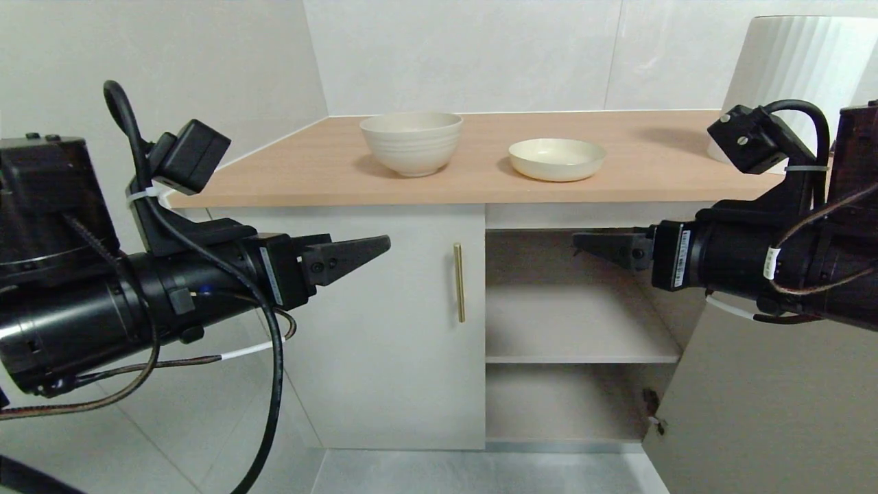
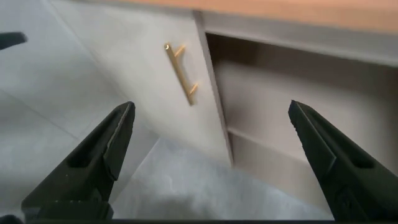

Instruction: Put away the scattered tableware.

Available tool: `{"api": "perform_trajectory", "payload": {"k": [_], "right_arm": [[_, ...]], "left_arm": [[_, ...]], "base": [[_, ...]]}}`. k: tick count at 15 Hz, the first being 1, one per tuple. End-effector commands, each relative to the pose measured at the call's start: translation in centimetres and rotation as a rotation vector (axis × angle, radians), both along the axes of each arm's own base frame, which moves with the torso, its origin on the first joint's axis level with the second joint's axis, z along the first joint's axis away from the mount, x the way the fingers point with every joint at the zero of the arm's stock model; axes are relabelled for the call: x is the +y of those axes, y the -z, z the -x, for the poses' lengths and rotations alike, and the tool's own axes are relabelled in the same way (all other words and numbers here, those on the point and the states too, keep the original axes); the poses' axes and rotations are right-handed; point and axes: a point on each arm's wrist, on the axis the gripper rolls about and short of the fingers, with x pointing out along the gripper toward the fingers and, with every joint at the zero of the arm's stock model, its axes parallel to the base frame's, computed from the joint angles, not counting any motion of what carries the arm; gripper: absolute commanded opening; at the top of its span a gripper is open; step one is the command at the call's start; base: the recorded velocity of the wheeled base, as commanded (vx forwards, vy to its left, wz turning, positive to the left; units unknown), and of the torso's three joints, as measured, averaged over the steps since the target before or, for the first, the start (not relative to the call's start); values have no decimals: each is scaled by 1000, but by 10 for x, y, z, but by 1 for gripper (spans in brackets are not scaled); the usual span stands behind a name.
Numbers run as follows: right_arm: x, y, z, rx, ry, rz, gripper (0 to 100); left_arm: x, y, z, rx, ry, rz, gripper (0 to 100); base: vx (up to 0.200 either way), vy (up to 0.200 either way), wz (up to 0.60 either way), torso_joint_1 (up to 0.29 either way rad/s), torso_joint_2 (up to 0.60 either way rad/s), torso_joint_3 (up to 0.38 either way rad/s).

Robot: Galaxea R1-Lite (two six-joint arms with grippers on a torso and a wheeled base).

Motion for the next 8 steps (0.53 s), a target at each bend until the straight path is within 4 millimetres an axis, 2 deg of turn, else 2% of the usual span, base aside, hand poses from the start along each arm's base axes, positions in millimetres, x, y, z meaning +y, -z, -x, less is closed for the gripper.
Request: {"api": "perform_trajectory", "payload": {"k": [1,4,5,8], "right_arm": [[-1,2,2,3,1,7,100],[-3,-1,3,-28,42,1,100],[-4,-2,2,-55,118,28,100],[-4,2,-1,-62,154,56,100]], "left_arm": [[1,-2,2,-7,-1,4,100],[7,-15,15,-59,-1,27,100],[10,-21,21,-82,2,38,100],[10,-22,22,-87,2,40,100]], "base": [[200,0,0,7,2,-2],[0,0,0,0,0,0],[0,0,0,0,0,0],[0,0,0,0,0,0]]}}
